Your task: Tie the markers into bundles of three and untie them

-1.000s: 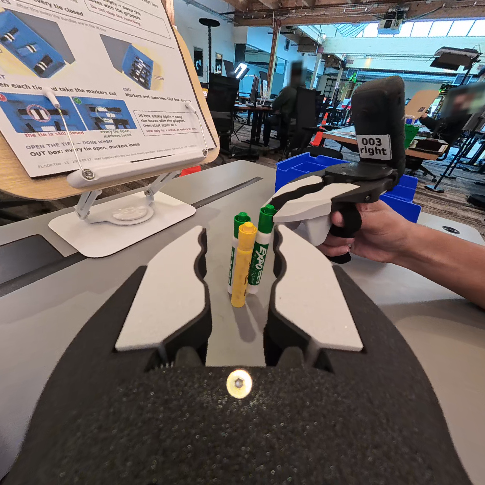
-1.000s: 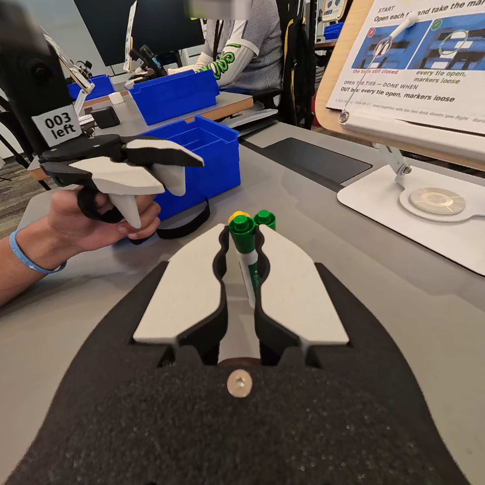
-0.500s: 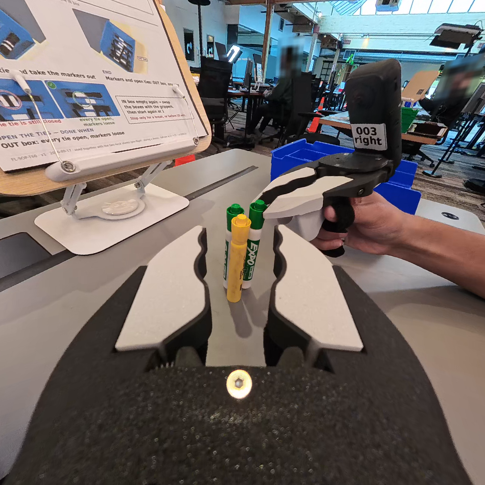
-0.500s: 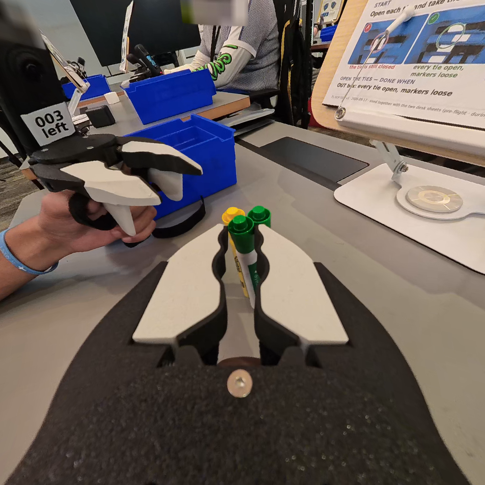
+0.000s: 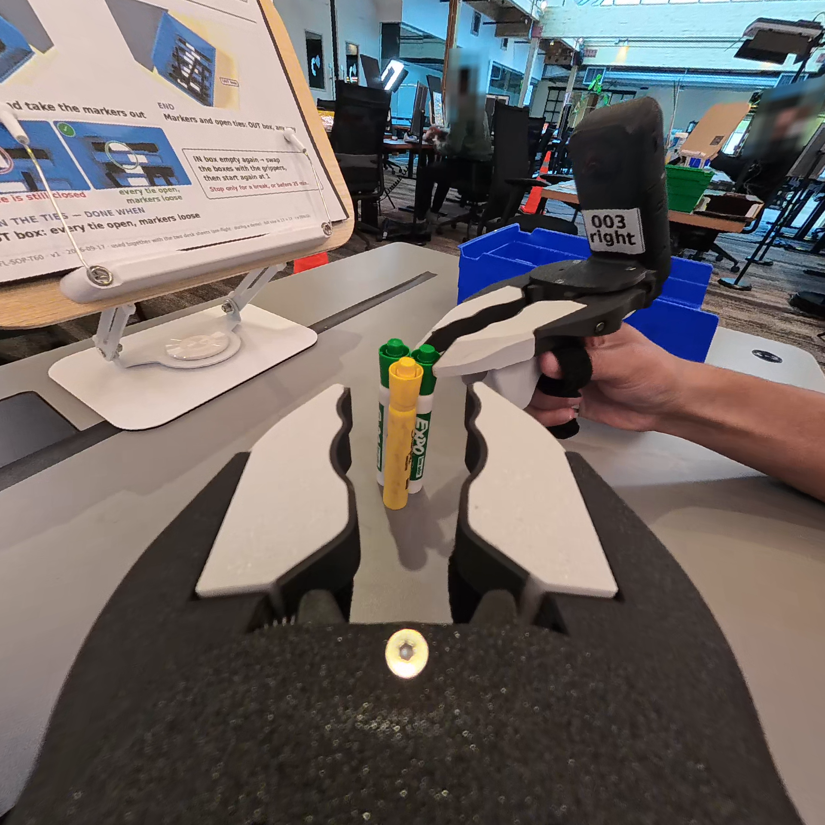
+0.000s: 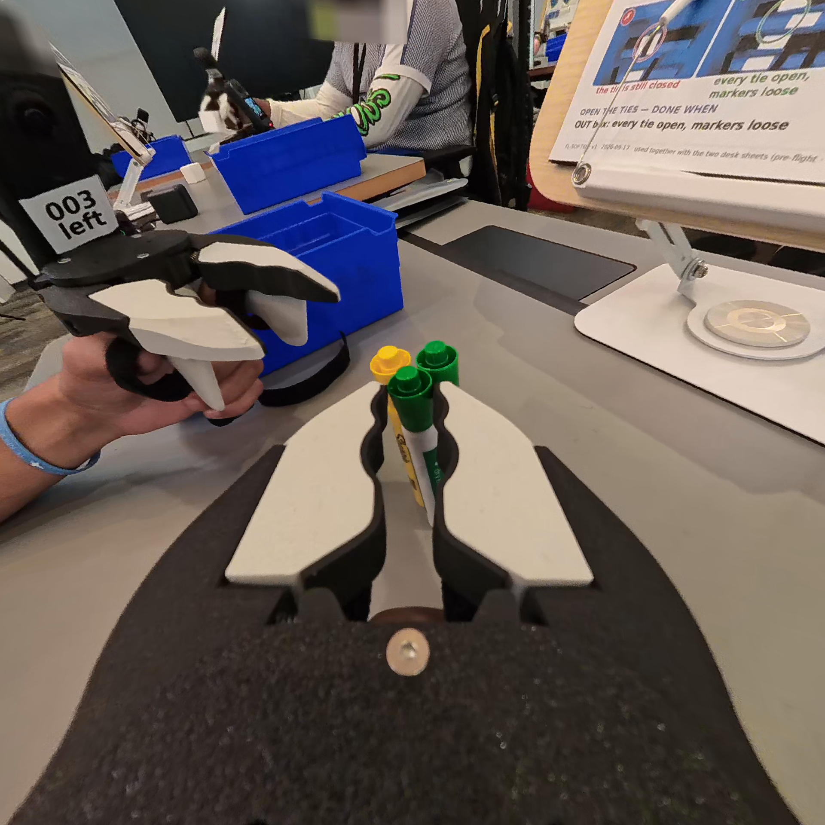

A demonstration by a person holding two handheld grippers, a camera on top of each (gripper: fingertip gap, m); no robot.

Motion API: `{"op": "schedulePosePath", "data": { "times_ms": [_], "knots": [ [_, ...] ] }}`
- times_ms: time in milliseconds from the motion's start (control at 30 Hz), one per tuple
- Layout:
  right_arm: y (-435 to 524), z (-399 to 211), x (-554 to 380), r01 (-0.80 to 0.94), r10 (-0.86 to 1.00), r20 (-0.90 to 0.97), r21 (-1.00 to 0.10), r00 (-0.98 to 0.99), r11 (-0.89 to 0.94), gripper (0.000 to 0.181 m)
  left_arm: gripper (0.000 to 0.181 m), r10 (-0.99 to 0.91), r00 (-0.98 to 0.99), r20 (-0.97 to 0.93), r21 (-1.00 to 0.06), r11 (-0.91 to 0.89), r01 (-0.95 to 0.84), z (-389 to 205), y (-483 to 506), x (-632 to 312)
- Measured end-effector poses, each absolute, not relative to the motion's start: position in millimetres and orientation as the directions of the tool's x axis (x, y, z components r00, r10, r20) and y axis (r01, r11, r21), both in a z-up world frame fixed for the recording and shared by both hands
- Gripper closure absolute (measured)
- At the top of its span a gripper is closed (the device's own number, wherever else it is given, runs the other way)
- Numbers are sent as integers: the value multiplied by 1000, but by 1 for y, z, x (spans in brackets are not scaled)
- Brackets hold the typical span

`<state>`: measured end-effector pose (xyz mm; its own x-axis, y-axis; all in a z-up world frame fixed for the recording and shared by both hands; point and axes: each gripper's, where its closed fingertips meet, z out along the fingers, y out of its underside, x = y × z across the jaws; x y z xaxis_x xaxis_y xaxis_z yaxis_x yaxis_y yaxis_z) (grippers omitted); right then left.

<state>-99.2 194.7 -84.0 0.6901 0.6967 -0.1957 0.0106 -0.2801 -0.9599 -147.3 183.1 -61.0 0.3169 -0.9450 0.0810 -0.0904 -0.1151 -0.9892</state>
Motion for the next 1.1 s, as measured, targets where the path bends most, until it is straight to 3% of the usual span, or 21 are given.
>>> {"op": "schedulePosePath", "data": {
  "times_ms": [433, 800, 900, 1100],
  "knots": [
    [193, -86, -100, 16, 702, -196, -959, 685, -284, 151, 131, -943, 328, 58, -989, -99, -109, -66, 185, -146],
    [167, -83, -66, 36, 674, -59, -991, 737, -126, 118, 113, -935, 347, 65, -996, -84, -39, -60, 185, -142],
    [157, -89, -52, 91, 629, 59, -996, 775, -18, 124, 104, -931, 358, 78, -994, -98, -37, -62, 186, -139],
    [164, -79, -52, 70, 607, 42, -997, 794, -22, 122, 105, -929, 366, 51, -995, -80, -62, -65, 181, -131]
  ]
}}
